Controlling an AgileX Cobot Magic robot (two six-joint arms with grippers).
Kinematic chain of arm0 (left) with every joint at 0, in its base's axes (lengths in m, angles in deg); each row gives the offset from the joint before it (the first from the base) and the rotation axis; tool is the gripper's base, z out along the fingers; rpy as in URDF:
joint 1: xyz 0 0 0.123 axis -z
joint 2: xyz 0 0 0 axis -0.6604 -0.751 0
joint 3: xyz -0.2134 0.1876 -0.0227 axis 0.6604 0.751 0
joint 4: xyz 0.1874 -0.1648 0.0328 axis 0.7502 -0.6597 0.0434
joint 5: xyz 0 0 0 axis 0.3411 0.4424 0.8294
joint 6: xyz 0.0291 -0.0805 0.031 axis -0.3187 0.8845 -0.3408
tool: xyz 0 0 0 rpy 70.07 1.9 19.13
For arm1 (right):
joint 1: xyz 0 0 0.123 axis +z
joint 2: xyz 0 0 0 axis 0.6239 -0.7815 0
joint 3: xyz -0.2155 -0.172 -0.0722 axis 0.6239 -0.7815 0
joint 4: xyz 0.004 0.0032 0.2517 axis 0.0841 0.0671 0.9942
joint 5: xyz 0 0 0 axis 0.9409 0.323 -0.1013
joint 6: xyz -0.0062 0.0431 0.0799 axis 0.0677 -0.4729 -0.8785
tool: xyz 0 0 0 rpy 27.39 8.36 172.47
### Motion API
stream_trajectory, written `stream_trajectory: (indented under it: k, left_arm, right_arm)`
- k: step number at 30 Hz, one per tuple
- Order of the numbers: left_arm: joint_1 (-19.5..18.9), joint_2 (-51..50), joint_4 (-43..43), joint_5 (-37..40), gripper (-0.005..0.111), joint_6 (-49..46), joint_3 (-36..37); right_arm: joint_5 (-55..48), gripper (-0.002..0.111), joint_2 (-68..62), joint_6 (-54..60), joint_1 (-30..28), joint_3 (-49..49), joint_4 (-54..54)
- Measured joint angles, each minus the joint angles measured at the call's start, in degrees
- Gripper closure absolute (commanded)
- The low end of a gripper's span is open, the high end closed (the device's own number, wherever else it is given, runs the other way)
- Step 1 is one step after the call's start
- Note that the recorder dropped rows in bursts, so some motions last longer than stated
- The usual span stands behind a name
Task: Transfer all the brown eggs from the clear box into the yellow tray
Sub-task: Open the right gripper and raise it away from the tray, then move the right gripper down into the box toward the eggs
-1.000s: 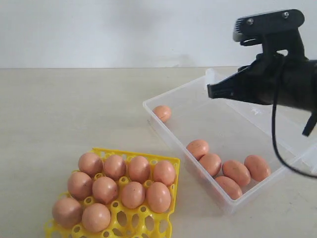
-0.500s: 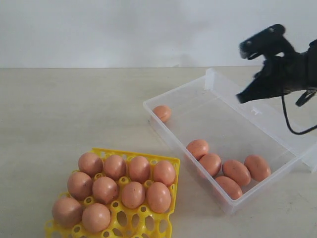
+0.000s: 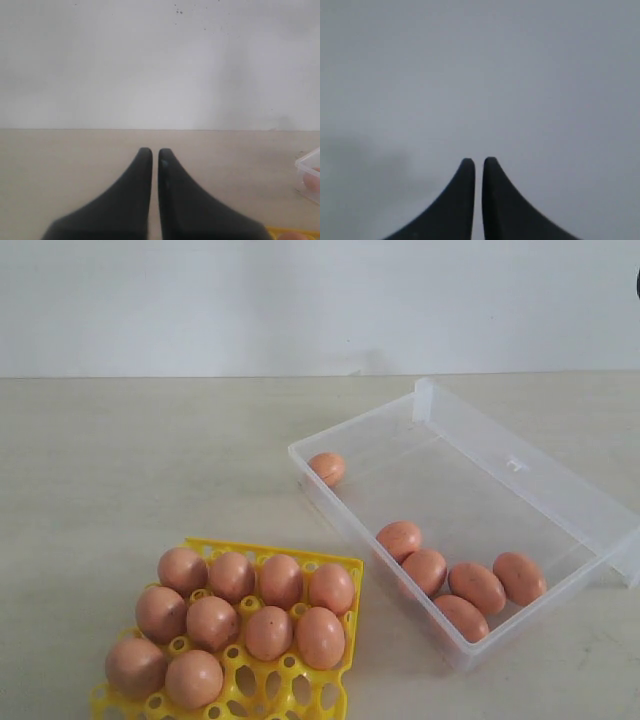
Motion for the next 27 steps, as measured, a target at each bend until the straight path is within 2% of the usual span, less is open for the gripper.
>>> stream_trajectory:
  k: [2, 5, 6, 8, 11, 16, 22, 26, 27]
  left_arm:
    - [0.0, 0.0, 0.0, 0.0, 0.103, 0.0, 0.0]
    - [0.0, 0.0, 0.0, 0.0, 0.103, 0.0, 0.0]
    - [0.0, 0.0, 0.0, 0.0, 0.103, 0.0, 0.0]
    - [0.0, 0.0, 0.0, 0.0, 0.103, 0.0, 0.0]
    - [0.0, 0.0, 0.0, 0.0, 0.103, 0.0, 0.0]
    - [0.0, 0.0, 0.0, 0.0, 0.103, 0.0, 0.0]
    - [0.0, 0.0, 0.0, 0.0, 0.103, 0.0, 0.0]
    - [0.0, 0.0, 0.0, 0.0, 0.103, 0.0, 0.0]
    - [0.0, 0.0, 0.0, 0.0, 0.103, 0.0, 0.0]
  right_arm:
    - [-2.4, 0.108, 2.1, -22.9, 0.1, 1.7, -31.3]
    - [0.3, 0.108, 4.2, -54.1, 1.2, 2.6, -81.6]
    - [2.5, 0.108, 4.3, -60.6, 1.4, 2.2, -91.8]
    - [6.9, 0.108, 4.0, -69.8, 1.4, -0.1, -102.6]
    - [8.7, 0.108, 2.3, -76.8, 0.9, -4.0, -108.5]
    - [7.0, 0.108, -2.6, -89.9, 0.9, -12.5, -110.0]
    - [-13.5, 0.108, -5.8, -94.5, 0.9, -24.6, -111.1]
    - [-24.2, 0.108, -4.3, -93.4, 0.9, -26.0, -110.9]
    - [-25.3, 0.105, -3.5, -93.5, 0.9, -25.8, -110.8]
